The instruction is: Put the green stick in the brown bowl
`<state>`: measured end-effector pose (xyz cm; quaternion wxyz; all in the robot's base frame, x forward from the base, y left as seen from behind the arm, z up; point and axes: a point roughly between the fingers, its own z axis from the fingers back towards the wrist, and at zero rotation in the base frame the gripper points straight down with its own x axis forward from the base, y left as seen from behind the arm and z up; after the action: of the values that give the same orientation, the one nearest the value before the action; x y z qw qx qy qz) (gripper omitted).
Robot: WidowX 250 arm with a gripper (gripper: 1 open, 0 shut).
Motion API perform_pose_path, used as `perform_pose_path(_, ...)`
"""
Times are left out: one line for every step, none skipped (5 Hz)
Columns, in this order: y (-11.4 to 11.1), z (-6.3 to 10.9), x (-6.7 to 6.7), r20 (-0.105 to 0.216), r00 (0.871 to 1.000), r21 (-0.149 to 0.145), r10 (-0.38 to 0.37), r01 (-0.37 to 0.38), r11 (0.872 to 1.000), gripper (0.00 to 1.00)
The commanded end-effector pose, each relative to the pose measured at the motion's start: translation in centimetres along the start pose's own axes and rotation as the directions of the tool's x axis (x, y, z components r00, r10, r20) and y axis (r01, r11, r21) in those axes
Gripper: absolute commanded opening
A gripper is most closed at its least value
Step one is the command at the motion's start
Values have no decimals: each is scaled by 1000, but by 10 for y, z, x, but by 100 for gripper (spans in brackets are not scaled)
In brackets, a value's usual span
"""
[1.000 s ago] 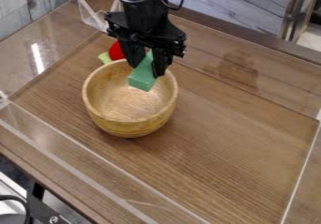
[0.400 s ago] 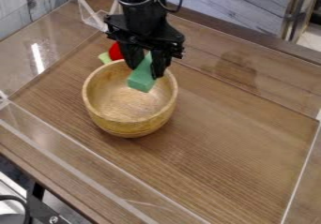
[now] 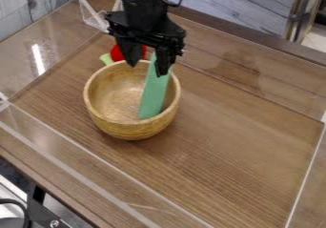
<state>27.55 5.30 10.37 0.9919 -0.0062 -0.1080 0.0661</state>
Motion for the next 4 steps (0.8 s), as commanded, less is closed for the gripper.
perform_pose_path(6, 15, 13, 40, 999, -9, 6, -5, 1000, 100)
perform_pose_path(12, 21, 17, 38, 999, -23, 23, -22, 999, 100)
perform_pose_path(17, 28, 21, 42, 998, -42, 41, -40, 998, 100)
perform_pose_path(20, 33, 22, 38, 998, -52, 47, -45, 998, 100)
